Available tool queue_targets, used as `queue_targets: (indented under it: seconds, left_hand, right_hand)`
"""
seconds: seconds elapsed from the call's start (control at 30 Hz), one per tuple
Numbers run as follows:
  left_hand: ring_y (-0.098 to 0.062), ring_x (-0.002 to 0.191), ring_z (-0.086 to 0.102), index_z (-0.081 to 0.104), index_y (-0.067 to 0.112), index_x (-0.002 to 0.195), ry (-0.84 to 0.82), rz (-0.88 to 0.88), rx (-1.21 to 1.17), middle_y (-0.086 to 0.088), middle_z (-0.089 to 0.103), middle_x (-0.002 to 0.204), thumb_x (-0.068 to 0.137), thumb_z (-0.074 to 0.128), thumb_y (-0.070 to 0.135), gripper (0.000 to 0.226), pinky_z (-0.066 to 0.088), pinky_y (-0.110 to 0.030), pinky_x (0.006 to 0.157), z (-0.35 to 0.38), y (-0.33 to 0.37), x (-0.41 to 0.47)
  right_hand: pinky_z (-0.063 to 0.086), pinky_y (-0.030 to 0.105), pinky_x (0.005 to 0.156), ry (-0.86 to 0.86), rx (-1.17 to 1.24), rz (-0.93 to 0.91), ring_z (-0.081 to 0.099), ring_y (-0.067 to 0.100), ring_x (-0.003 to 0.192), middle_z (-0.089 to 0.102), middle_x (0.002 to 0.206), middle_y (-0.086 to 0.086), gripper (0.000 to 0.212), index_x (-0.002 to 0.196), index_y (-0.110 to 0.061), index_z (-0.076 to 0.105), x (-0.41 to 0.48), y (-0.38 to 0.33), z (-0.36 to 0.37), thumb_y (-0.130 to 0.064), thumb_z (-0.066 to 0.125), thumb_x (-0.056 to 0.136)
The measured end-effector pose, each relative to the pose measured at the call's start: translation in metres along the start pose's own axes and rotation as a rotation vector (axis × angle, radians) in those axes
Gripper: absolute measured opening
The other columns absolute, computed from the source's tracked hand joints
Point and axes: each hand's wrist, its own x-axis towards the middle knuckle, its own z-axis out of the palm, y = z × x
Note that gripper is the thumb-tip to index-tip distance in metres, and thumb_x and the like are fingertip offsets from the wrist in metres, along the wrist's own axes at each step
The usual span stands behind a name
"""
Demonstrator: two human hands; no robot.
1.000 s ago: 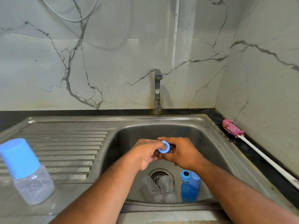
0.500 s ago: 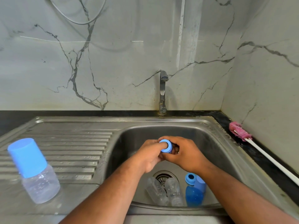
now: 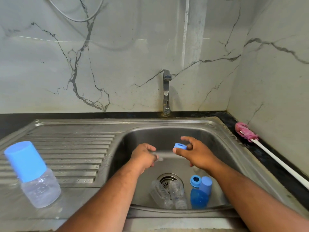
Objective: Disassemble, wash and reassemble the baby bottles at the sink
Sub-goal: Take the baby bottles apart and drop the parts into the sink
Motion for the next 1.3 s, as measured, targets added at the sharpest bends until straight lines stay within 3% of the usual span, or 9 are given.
queue_targets:
  seconds: [0.1, 0.23, 0.4, 0.47, 0.63, 0.77, 0.93, 1.1, 1.3]
  left_hand:
    - [-0.021, 0.067, 0.066, 0.069, 0.014, 0.103, 0.018, -0.001, 0.099, -0.011, 0.074, 0.098, 0.085, 0.078, 0.008, 0.021, 0.027, -0.009, 0.032, 0.001, -0.006, 0.003]
    - [-0.016, 0.065, 0.067, 0.07, 0.021, 0.091, -0.051, -0.015, 0.243, -0.006, 0.075, 0.098, 0.085, 0.076, 0.006, 0.017, 0.035, -0.012, 0.039, 0.005, -0.012, 0.007]
    - [-0.012, 0.066, 0.068, 0.071, 0.024, 0.089, -0.117, -0.024, 0.361, -0.001, 0.075, 0.09, 0.086, 0.076, 0.01, 0.015, 0.048, -0.023, 0.06, 0.006, -0.015, 0.008]
    - [-0.014, 0.071, 0.071, 0.072, 0.025, 0.089, -0.124, -0.01, 0.369, -0.001, 0.076, 0.091, 0.086, 0.076, 0.009, 0.017, 0.051, -0.025, 0.066, 0.006, -0.017, 0.008]
    - [-0.02, 0.096, 0.073, 0.072, 0.025, 0.087, -0.103, 0.038, 0.323, -0.005, 0.076, 0.101, 0.079, 0.076, -0.001, 0.028, 0.056, -0.024, 0.078, 0.007, -0.02, 0.012]
    - [-0.018, 0.097, 0.071, 0.07, 0.025, 0.088, -0.066, 0.07, 0.3, -0.005, 0.075, 0.101, 0.078, 0.079, 0.004, 0.025, 0.058, -0.029, 0.09, 0.007, -0.02, 0.014]
    - [-0.017, 0.091, 0.073, 0.071, 0.024, 0.093, -0.062, 0.107, 0.294, -0.004, 0.075, 0.097, 0.083, 0.079, 0.012, 0.018, 0.059, -0.03, 0.088, 0.008, -0.02, 0.017]
    - [-0.014, 0.089, 0.071, 0.072, 0.025, 0.095, -0.005, 0.208, 0.262, 0.0, 0.073, 0.096, 0.088, 0.076, 0.021, 0.009, 0.056, -0.025, 0.082, 0.005, -0.016, 0.014]
    - [-0.003, 0.083, 0.063, 0.074, 0.02, 0.107, 0.166, 0.391, 0.249, 0.005, 0.072, 0.097, 0.094, 0.069, 0.017, 0.014, 0.045, -0.012, 0.076, -0.004, -0.006, -0.011]
  right_hand:
    - [0.054, 0.025, 0.058, -0.118, -0.136, 0.154, 0.064, 0.015, 0.084, 0.063, 0.106, -0.001, 0.053, 0.131, -0.03, 0.055, 0.003, 0.013, 0.001, -0.043, 0.078, 0.085]
    - [0.057, 0.03, 0.064, -0.279, -0.318, 0.224, 0.06, 0.016, 0.073, 0.064, 0.096, 0.005, 0.046, 0.125, -0.023, 0.063, 0.004, 0.024, 0.003, -0.027, 0.081, 0.083]
    - [0.062, 0.028, 0.065, -0.377, -0.546, 0.224, 0.068, 0.025, 0.093, 0.06, 0.127, 0.007, 0.053, 0.132, -0.025, 0.062, 0.002, 0.028, 0.007, -0.017, 0.081, 0.083]
    - [0.059, 0.025, 0.061, -0.345, -0.573, 0.212, 0.067, 0.024, 0.097, 0.06, 0.129, 0.006, 0.053, 0.132, -0.025, 0.061, 0.003, 0.031, 0.008, -0.016, 0.08, 0.084]
    - [0.063, 0.032, 0.075, -0.222, -0.551, 0.179, 0.071, 0.022, 0.091, 0.064, 0.118, 0.003, 0.046, 0.128, -0.025, 0.062, 0.008, 0.034, 0.006, -0.018, 0.076, 0.084]
    - [0.063, 0.036, 0.077, -0.191, -0.486, 0.17, 0.073, 0.024, 0.088, 0.065, 0.112, 0.004, 0.042, 0.123, -0.024, 0.065, 0.011, 0.036, 0.006, -0.015, 0.075, 0.084]
    - [0.057, 0.033, 0.093, -0.109, -0.483, 0.067, 0.067, 0.016, 0.099, 0.069, 0.112, 0.0, 0.04, 0.126, -0.024, 0.064, 0.013, 0.034, 0.006, -0.016, 0.073, 0.088]
    - [0.053, 0.03, 0.091, 0.02, -0.531, -0.103, 0.062, 0.011, 0.099, 0.064, 0.105, -0.01, 0.03, 0.122, -0.029, 0.066, 0.009, 0.024, 0.005, -0.022, 0.065, 0.092]
    - [0.052, 0.034, 0.092, 0.153, -0.615, -0.357, 0.056, 0.01, 0.113, 0.06, 0.116, -0.01, 0.031, 0.126, -0.032, 0.064, -0.013, -0.006, 0.01, -0.026, 0.053, 0.098]
